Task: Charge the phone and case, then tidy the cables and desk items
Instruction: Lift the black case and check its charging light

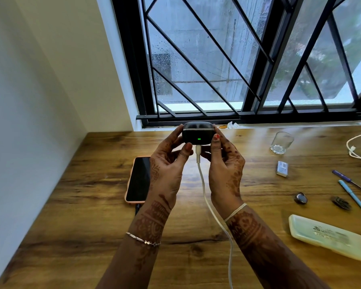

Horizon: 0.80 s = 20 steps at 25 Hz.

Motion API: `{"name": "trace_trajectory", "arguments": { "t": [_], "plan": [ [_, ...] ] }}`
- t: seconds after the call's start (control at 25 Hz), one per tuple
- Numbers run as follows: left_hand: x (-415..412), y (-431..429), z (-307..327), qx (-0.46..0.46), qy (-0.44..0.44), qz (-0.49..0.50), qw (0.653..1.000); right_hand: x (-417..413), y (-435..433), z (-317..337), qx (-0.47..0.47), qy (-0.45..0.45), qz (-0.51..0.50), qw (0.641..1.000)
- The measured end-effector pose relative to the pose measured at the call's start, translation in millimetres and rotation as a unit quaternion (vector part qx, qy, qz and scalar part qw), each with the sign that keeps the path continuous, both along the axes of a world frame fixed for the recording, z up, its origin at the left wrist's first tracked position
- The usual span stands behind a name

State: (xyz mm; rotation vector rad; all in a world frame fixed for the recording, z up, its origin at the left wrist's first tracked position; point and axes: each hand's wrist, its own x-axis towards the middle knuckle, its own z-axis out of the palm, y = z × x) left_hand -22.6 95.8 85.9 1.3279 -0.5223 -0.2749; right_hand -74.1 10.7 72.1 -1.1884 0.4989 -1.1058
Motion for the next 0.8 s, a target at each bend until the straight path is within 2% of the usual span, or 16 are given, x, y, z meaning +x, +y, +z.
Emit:
{"name": "trace_trajectory", "arguments": {
  "t": [0.8],
  "plan": [
    [-0.8,-3.5,-1.9,-0.004,0.013,0.0,1.0,1.0,-1.2,-0.8,-0.015,0.014,-0.009,1.0]
  ]
}}
